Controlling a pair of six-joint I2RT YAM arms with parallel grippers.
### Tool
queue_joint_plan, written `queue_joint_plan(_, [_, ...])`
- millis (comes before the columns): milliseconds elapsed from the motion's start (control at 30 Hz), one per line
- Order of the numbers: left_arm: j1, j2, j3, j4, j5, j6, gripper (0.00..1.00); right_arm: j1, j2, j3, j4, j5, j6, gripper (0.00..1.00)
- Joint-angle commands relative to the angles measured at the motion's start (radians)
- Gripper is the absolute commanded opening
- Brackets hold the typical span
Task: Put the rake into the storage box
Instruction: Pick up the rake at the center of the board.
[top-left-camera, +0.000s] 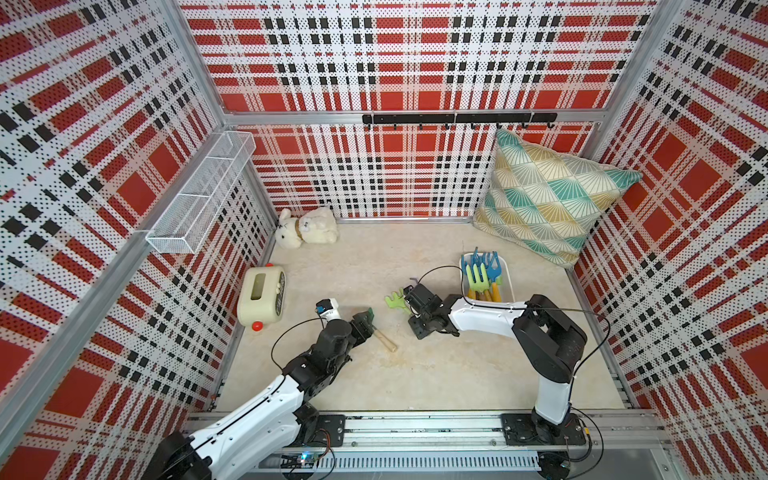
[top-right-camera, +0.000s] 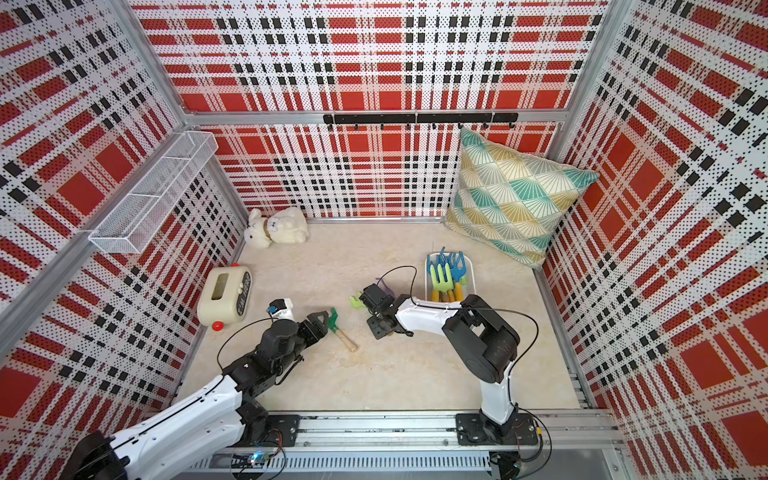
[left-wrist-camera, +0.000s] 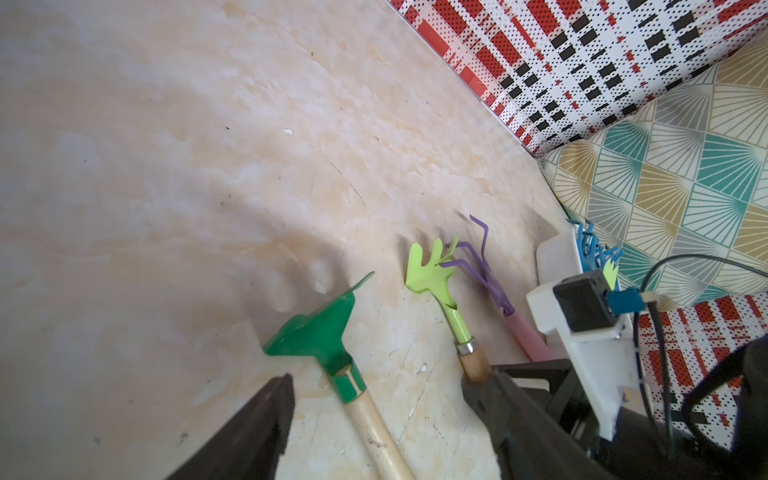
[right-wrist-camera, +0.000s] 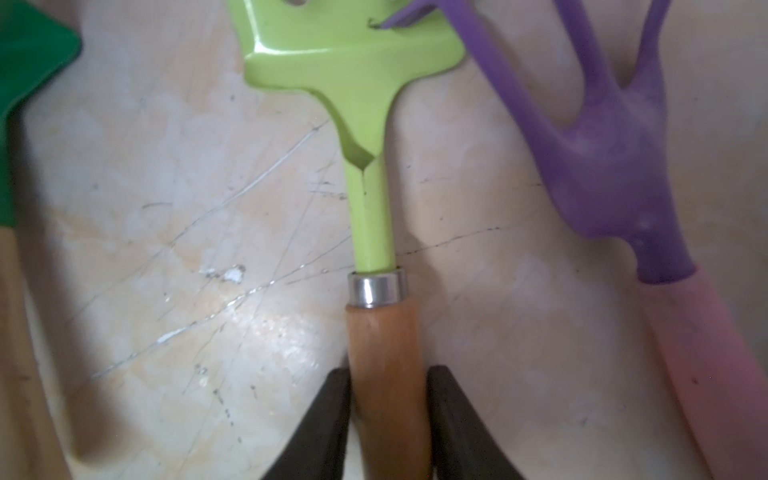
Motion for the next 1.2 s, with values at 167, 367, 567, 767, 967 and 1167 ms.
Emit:
queue_joint_plan(167, [0.01,-0.022,0.004,-0.032,0.005,-0.006,0.78,0.01,-0.085,-0.033,-0.028,-0.106,0.012,0.09])
queue_joint_plan(367, [0.009,-0.049,-0.006,-0.041,0.003,-0.018,0.78,0.009,-0.135,-0.036,-0.01,-0.246,0.03,0.03])
queue_joint_plan(567, [0.012,-0.068,-0.04,-0.024,-0.021,-0.03,0.78,-0.014,-0.195,-0.072,0.036,-0.377,0.061,0.02])
queue_joint_plan(767, [0.02,-0.103,-0.064,-0.036,-0.019,-0.036,0.78,-0.07,-0.179,-0.081,0.107,-0.602,0.102,0.0])
queue_joint_plan(967, [0.043,-0.159,-0.081,-0.023,0.003,-0.014,0.78,-0.101,-0.185,-0.098,0.183,-0.763,0.174,0.0])
queue_joint_plan(1167, [0.084,-0.119,-0.073,0.01,0.058,0.038,0.78,-0.119,-0.224,-0.113,0.266,-0.869,0.284,0.0])
